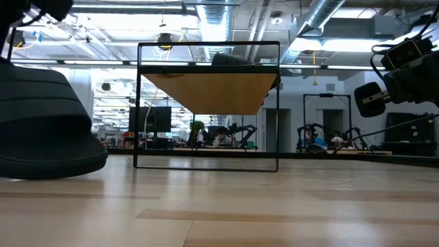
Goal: Pick and place slides into the shelf
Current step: Put the black slide on the shelf
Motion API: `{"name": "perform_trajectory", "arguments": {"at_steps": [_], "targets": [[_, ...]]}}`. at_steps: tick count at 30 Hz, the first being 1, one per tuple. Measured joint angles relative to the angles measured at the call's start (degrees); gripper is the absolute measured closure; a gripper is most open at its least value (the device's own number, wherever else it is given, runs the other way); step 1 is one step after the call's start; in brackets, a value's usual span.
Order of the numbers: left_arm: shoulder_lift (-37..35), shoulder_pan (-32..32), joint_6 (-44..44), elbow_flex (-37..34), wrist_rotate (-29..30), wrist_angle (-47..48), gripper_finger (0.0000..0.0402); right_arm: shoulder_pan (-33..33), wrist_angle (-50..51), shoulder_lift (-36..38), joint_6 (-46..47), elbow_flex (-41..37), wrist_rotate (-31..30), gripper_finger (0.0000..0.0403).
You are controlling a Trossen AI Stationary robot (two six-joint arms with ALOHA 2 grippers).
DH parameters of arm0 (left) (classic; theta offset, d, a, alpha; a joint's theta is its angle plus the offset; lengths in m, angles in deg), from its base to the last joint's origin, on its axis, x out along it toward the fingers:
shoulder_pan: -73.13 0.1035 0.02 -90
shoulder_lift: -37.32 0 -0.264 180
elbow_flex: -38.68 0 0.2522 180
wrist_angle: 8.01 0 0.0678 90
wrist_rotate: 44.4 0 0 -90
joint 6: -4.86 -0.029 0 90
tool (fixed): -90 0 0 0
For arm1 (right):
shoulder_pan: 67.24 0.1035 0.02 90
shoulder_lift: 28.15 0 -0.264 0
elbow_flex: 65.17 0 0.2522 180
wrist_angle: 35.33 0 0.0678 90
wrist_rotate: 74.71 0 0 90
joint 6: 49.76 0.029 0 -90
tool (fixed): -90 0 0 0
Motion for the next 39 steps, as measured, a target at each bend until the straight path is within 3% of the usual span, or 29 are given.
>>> {"name": "perform_trajectory", "arguments": {"at_steps": [16, 27, 39], "targets": [[-1.44, -12.36, 14.30, 2.09, -1.01, -0.07, 0.0401, -0.01, 0.01, 0.00, 0.00, 0.00, -0.01, 0.0403], [-1.42, -18.97, 19.38, 3.88, 4.59, -0.09, 0.0401, -0.01, -0.01, 0.00, 0.00, 0.00, 0.00, 0.0403], [-1.42, -21.07, 18.85, 5.88, 13.94, -0.07, 0.0401, 0.00, 0.01, 0.00, 0.00, 0.00, 0.00, 0.0403]]}}
